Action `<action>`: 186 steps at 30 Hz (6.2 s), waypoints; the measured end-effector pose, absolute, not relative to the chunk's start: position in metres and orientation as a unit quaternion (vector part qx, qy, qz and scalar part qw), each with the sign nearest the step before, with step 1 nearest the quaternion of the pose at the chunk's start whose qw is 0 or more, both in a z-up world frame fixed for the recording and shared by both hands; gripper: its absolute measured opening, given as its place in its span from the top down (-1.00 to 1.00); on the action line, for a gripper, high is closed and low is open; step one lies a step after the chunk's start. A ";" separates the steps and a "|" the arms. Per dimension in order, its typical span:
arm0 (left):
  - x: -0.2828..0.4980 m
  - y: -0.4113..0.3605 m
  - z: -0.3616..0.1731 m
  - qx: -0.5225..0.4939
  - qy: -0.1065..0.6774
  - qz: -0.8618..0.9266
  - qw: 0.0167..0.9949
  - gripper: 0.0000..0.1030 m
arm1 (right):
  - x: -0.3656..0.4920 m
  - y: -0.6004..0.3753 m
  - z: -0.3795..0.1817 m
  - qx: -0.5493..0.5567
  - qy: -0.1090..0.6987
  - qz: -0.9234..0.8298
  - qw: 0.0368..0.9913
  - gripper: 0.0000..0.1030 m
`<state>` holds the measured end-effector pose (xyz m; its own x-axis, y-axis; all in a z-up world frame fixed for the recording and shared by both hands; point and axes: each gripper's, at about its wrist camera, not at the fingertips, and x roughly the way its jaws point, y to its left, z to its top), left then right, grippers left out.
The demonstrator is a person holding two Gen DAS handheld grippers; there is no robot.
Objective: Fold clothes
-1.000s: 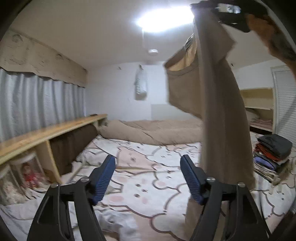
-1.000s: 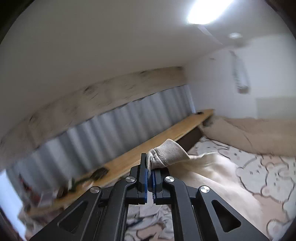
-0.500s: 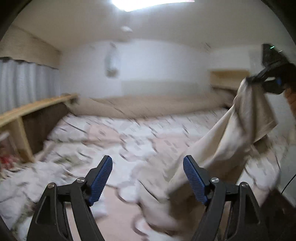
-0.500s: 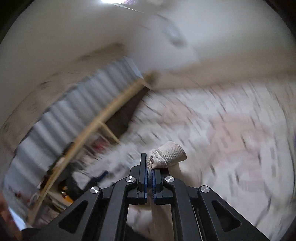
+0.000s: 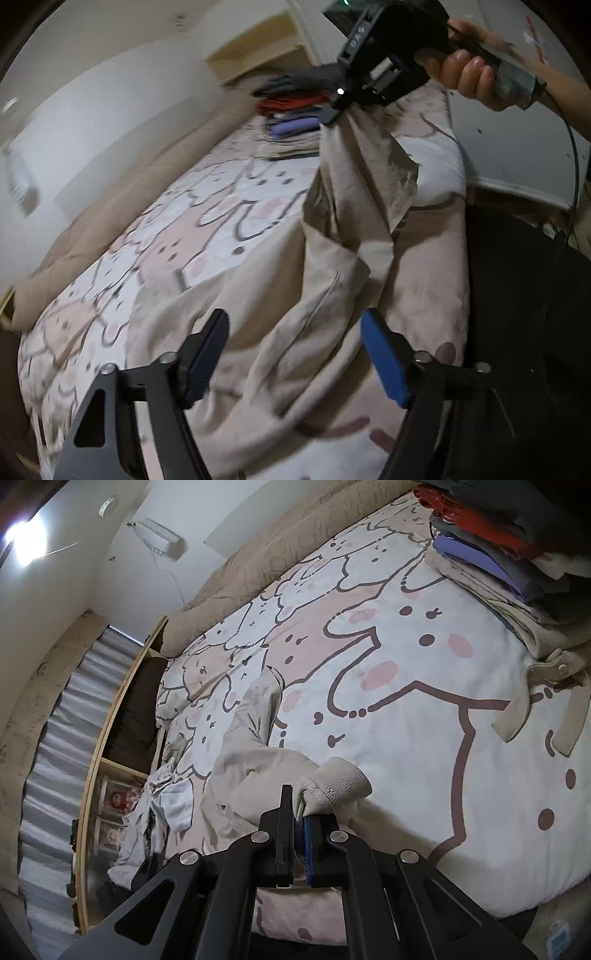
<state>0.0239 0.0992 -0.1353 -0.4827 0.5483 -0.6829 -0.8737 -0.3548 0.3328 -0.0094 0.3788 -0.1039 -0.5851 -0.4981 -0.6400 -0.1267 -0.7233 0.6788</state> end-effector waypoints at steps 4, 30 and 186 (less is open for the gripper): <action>0.005 0.116 -0.144 -0.271 0.362 0.735 0.506 -0.35 | -0.002 0.385 -0.110 0.437 -0.363 -0.814 0.120 0.92; -0.097 0.037 0.051 -0.152 0.150 0.949 0.234 0.92 | -0.022 0.321 -0.012 0.388 -0.072 -0.914 0.096 0.92; -0.052 -0.057 -0.139 -0.494 0.002 0.852 0.172 -0.43 | -0.254 0.331 -0.045 0.390 -0.134 -0.910 0.027 -0.77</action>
<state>-0.0520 -0.0569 -0.1385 -0.4522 0.2904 -0.8433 -0.2951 -0.9410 -0.1658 -0.2538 0.3310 -0.0450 -0.6936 -0.1540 -0.7037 -0.0552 -0.9626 0.2652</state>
